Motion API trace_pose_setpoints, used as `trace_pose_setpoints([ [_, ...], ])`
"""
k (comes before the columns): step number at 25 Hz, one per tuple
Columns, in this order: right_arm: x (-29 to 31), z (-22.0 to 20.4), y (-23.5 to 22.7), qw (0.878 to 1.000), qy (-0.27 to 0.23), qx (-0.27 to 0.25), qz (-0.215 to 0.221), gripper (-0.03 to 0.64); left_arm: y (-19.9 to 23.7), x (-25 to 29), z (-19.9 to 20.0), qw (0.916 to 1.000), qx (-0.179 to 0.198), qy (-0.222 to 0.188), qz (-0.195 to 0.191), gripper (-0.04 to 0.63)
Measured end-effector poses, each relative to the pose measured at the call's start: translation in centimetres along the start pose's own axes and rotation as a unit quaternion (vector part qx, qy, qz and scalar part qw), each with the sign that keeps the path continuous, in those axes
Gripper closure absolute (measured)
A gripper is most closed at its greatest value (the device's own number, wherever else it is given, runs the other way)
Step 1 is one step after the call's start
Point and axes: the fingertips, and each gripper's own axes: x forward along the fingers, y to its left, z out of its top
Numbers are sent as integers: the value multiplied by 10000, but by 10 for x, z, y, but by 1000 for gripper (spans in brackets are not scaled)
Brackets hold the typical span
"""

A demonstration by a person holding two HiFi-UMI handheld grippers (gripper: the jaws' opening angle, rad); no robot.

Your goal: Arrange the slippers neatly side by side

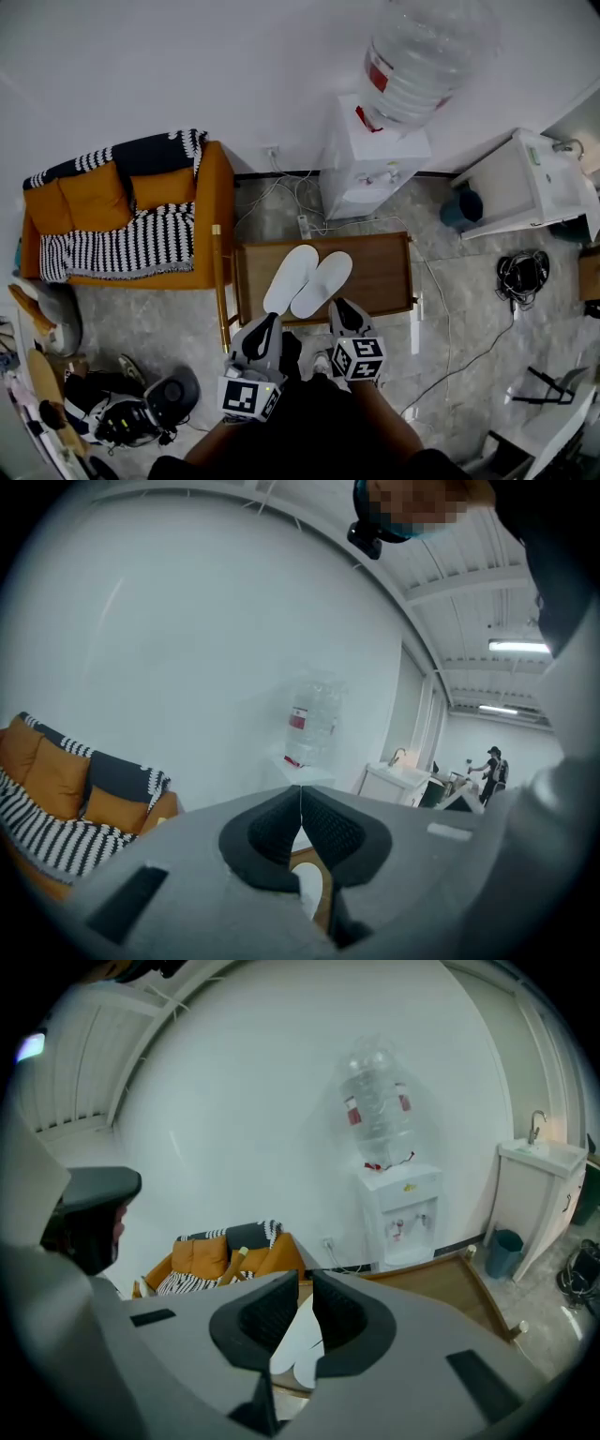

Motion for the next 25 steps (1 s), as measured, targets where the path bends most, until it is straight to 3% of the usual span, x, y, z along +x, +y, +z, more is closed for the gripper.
trace_pose_setpoints([
  [8,74,-63,-38,9931,933,516,-488,557,28,23,-3,9998,-94,140,-67,578],
  [14,111,-112,-65,9804,1568,818,-866,532,44,27,-11,9994,-174,294,-30,578],
  [25,143,-150,-84,9595,2016,1446,-1336,517,79,33,-13,9990,-202,405,2,578],
])
